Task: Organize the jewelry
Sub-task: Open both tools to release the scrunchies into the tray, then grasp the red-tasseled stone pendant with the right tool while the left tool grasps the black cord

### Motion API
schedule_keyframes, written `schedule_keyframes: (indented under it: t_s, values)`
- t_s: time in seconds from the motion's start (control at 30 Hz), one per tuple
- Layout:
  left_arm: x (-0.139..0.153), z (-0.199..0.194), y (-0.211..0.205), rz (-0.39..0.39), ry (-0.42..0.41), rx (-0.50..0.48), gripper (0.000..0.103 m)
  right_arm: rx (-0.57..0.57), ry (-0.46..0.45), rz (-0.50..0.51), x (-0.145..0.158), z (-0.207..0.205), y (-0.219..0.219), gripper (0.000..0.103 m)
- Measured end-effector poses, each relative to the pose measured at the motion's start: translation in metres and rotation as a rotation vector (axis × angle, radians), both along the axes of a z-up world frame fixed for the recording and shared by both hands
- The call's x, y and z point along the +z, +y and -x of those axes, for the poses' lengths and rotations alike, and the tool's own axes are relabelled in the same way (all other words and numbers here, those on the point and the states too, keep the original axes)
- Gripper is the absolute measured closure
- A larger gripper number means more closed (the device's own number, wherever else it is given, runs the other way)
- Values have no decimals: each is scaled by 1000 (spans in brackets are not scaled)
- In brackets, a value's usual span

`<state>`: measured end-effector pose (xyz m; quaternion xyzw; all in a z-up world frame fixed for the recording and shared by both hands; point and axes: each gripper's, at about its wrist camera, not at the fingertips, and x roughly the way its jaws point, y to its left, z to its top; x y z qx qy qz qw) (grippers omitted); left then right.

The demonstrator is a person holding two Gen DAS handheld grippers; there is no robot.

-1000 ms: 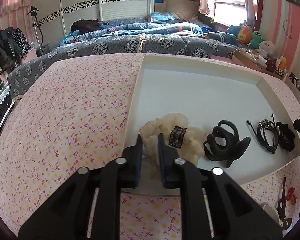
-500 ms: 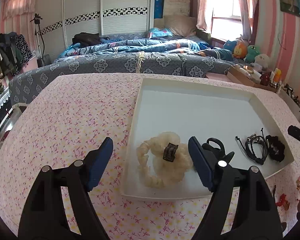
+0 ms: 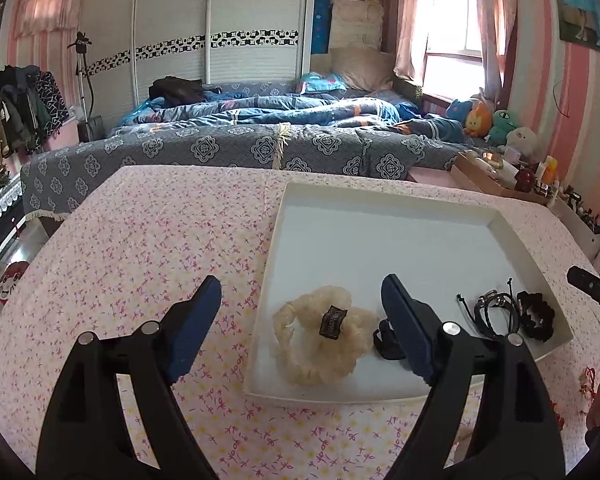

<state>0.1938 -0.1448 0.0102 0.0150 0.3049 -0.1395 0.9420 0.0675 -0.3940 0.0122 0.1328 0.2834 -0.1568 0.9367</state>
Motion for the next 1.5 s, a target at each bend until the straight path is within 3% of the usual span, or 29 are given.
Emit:
schedule_keyframes:
  t_s: [0.13,0.27,0.4,0.6,0.73,0.87,1.07,1.13,1.33,1.43,1.5]
  values:
    - [20,-2,1,64,3,-10,21,-7,-30,28,18,2,-2,53]
    - [53,22,11,36,-62,-20,20,-23,-68,44,46,27,-6,45]
    - [58,57,37,27,-79,-18,14,-37,-67,105,57,65,-7,44]
    - [27,122,52,-12,-24,-41,14,19,14,70,22,112,26,44]
    - [-4,151,47,-58,2,-51,14,102,64,67,-3,118,66,44]
    - [-30,155,49,-81,68,-66,14,164,138,99,-21,103,97,44]
    - [-42,149,35,-105,106,-79,14,192,208,108,-38,87,118,46]
    - [-47,144,28,-114,128,-86,14,203,229,105,-43,81,122,53]
    - [-55,131,15,-135,183,-122,23,216,286,111,-57,72,131,57]
    - [-64,124,9,-144,240,-153,40,215,294,119,-58,69,132,60]
    - [-63,122,6,-141,236,-152,51,217,289,123,-57,68,132,75]
